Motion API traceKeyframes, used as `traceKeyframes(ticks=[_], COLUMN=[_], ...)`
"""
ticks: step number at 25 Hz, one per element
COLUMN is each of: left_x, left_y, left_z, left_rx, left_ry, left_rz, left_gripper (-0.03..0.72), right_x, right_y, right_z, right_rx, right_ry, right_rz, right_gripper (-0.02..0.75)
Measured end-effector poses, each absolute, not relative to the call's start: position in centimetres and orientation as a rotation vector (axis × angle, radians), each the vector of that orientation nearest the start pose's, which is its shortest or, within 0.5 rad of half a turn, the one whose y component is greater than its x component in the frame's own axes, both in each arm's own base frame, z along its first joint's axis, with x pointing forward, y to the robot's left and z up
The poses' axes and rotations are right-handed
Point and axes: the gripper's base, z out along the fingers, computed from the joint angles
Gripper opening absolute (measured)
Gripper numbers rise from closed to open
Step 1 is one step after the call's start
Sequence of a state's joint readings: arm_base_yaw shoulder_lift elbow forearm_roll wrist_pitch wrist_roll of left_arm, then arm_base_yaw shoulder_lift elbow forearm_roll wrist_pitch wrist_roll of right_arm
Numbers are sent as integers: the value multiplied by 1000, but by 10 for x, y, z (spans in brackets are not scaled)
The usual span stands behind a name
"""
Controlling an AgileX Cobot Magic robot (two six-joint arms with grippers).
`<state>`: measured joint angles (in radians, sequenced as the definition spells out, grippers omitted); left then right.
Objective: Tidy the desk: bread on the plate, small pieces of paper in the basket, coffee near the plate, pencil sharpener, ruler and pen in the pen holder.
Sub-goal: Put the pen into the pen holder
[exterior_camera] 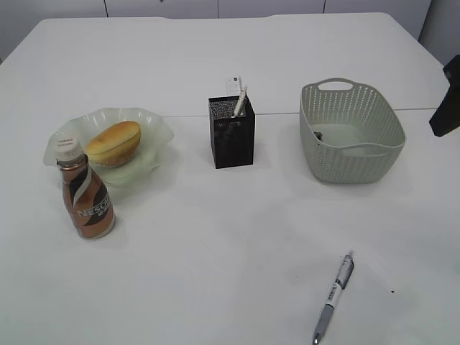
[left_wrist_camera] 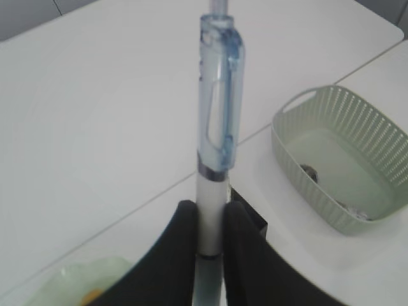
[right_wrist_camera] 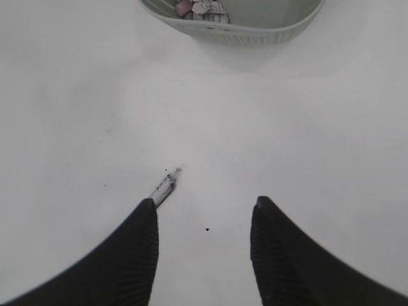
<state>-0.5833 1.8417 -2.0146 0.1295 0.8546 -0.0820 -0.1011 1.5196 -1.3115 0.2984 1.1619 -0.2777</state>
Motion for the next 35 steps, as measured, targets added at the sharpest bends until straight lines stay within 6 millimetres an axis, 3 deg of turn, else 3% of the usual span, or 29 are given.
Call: traceKeyframes(ticks=[4, 11, 16, 21, 35], left_x=[369, 402, 410, 407, 422], left_y=[-231, -249, -257, -256, -264], left_z=[422, 394, 357, 314, 225], left_rx=[570, 541, 490, 415, 370], left_ry=[1978, 1826, 1685, 1593, 1604], left_rz=[-224, -292, -397, -477, -495], left_gripper=[56, 56, 56, 56, 56], right_x=[303, 304, 304, 304, 305], right_y=[-6, -6, -7, -9, -10], right_z=[315, 315, 315, 315, 315], right_rx=[-135, -130, -133, -144, -121], right_ry=[2783, 2776, 2776, 2781, 2767], right_rz=[325, 322, 308, 271, 261], right_gripper=[379, 378, 378, 379, 378])
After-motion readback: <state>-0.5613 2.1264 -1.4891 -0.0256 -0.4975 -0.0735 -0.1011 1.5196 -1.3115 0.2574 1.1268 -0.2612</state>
